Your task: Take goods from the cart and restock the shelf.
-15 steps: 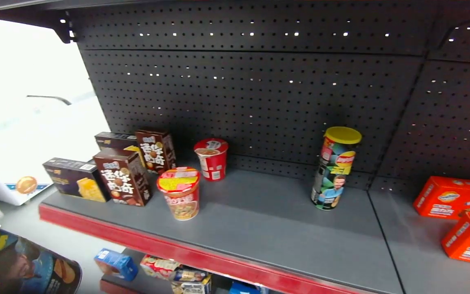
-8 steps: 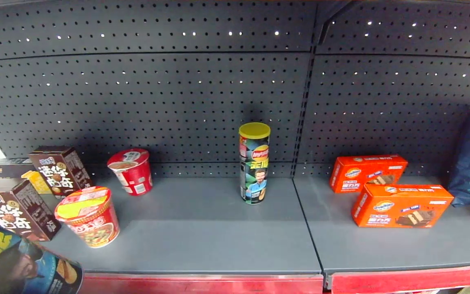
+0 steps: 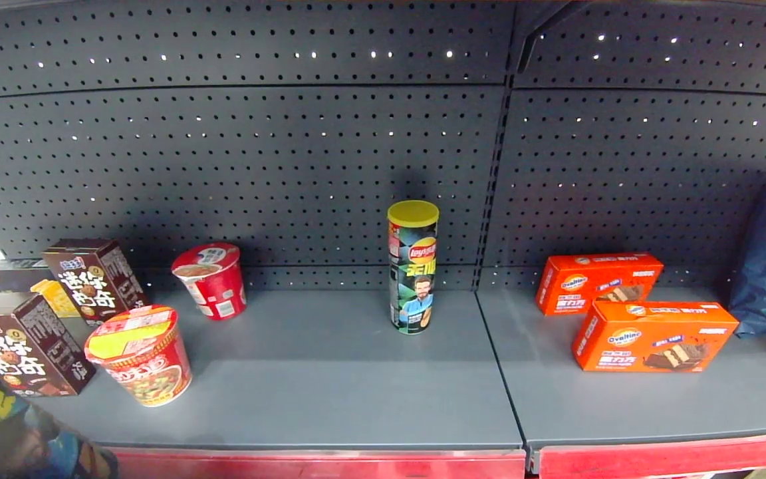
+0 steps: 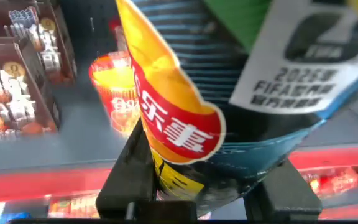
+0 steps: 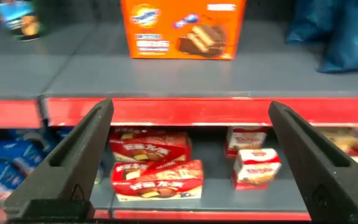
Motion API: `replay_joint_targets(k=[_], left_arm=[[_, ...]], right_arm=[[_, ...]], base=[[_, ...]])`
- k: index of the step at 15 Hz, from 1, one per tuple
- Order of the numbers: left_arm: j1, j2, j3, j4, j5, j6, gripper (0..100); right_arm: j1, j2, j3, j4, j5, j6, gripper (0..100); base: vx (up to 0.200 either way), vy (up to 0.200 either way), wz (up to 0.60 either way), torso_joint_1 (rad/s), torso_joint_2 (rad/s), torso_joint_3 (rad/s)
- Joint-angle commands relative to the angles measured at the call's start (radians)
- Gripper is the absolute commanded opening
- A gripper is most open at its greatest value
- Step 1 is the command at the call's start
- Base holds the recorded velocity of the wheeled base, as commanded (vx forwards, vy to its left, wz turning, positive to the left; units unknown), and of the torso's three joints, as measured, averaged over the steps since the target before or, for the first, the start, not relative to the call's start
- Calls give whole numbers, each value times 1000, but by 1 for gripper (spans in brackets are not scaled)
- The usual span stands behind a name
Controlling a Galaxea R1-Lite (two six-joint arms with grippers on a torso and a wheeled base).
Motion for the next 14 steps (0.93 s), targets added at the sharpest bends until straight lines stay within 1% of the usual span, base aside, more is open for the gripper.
replay_joint_targets(k=[1,2,3,4,5,6,7,9,10,13,14], left_arm=[[6,-44,-51,45,0,8,0],[6,-41,-60,55,2,22,0],[7,-44,-50,59,2,34,0],[9,-44,-64,58,11,38,0],[7,-44,-82,59,30,54,0],[7,-42,-99,59,45,58,0],[7,-35,-106,59,45,60,0],[3,-33,-108,59,39,60,0],[3,-30,-102,59,39,58,0],[3,-33,-96,59,37,54,0],[1,-31,-79,59,31,48,0]], right_arm=[[42,232,-222,-59,22,-11,100],[58,423,-337,-81,28,10,100],[96,471,-334,-90,57,-36,100],[142,535,-340,-97,102,-62,100],[182,610,-391,-120,133,-59,100],[219,678,-457,-140,171,-36,100],[225,749,-507,-137,203,-5,100],[239,885,-542,-148,238,-37,100],[235,956,-553,-185,258,-66,100],[229,1184,-610,-370,266,-122,100],[237,1305,-676,-443,295,-135,100]], base=[[0,0,0,0,0,0],[0,0,0,0,0,0],[0,0,0,0,0,0],[0,0,0,0,0,0],[0,0,0,0,0,0],[0,0,0,0,0,0],[0,0,0,0,0,0],[0,0,0,0,0,0],[0,0,0,0,0,0],[0,0,0,0,0,0],[0,0,0,0,0,0]])
